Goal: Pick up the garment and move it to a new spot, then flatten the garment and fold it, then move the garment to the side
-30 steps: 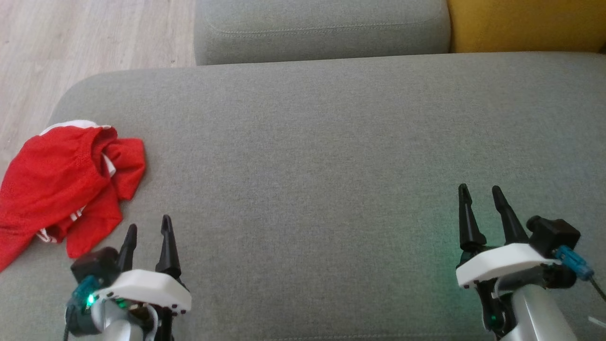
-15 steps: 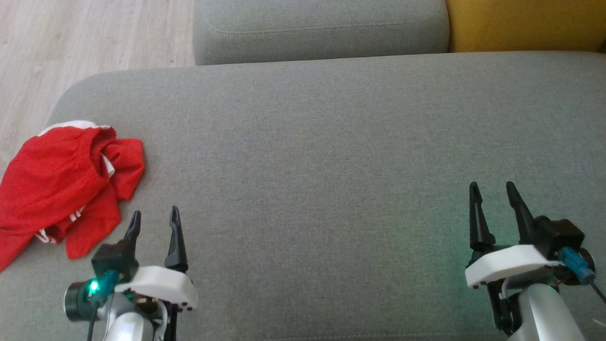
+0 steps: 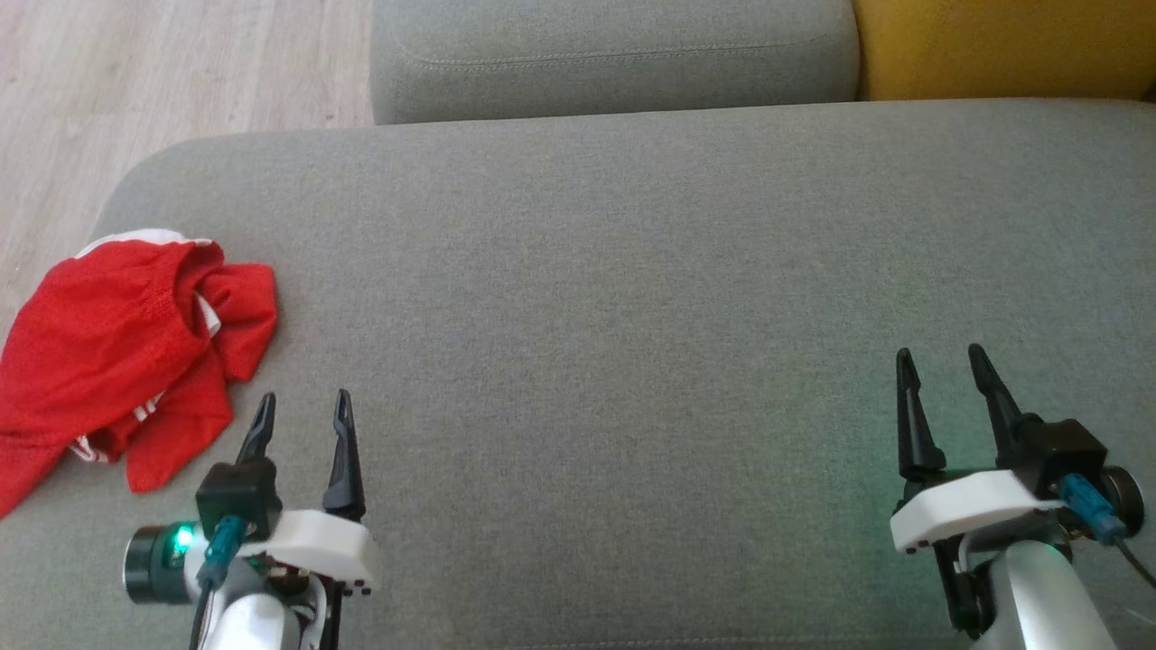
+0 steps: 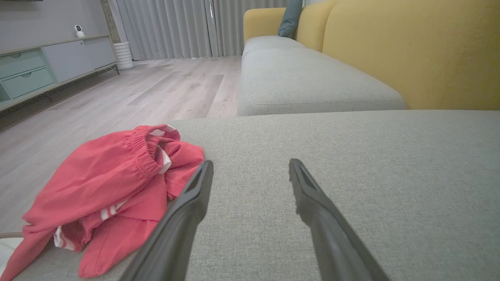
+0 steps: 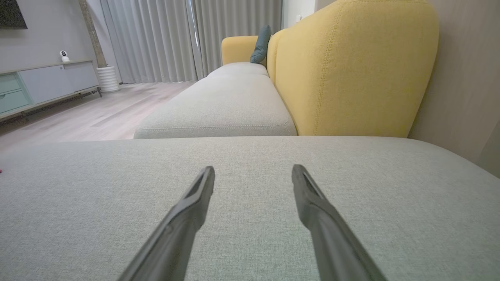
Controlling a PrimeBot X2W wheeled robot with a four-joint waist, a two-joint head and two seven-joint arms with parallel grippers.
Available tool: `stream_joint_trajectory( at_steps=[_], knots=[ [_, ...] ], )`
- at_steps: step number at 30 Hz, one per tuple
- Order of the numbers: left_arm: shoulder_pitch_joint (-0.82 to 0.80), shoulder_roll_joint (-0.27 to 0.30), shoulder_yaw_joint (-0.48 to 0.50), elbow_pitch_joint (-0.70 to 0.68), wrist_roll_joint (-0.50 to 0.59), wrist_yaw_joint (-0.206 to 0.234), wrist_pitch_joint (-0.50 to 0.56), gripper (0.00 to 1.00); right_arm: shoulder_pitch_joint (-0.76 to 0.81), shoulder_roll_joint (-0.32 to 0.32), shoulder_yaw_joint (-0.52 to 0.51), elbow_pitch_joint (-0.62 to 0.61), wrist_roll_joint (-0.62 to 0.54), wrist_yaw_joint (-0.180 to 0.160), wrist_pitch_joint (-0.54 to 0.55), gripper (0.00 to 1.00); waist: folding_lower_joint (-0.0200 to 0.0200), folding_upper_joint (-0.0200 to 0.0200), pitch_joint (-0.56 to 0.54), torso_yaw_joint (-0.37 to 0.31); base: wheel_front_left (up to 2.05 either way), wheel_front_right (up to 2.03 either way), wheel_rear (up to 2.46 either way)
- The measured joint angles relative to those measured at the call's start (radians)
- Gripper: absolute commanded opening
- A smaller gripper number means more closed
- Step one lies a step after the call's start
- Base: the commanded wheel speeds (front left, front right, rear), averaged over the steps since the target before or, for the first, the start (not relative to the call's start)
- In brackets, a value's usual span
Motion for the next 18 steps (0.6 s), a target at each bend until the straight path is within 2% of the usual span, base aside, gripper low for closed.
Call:
stream_joint_trajectory(
  at_steps=[10,18],
  knots=[
    [0.0,0.0,0.001,0.0,0.0,0.0,0.0,1.0,0.0,0.0,-0.007,-0.001,0.001,0.0,0.0,1.0,0.0,0.0,0.0,0.006,0.0,0.0,0.0],
    [0.0,-0.001,0.004,-0.001,0.0,-0.002,0.0,1.0,0.0,0.0,0.016,-0.011,0.009,0.0,0.0,1.0,0.0,0.0,-0.001,0.069,0.0,0.0,0.0]
  ],
)
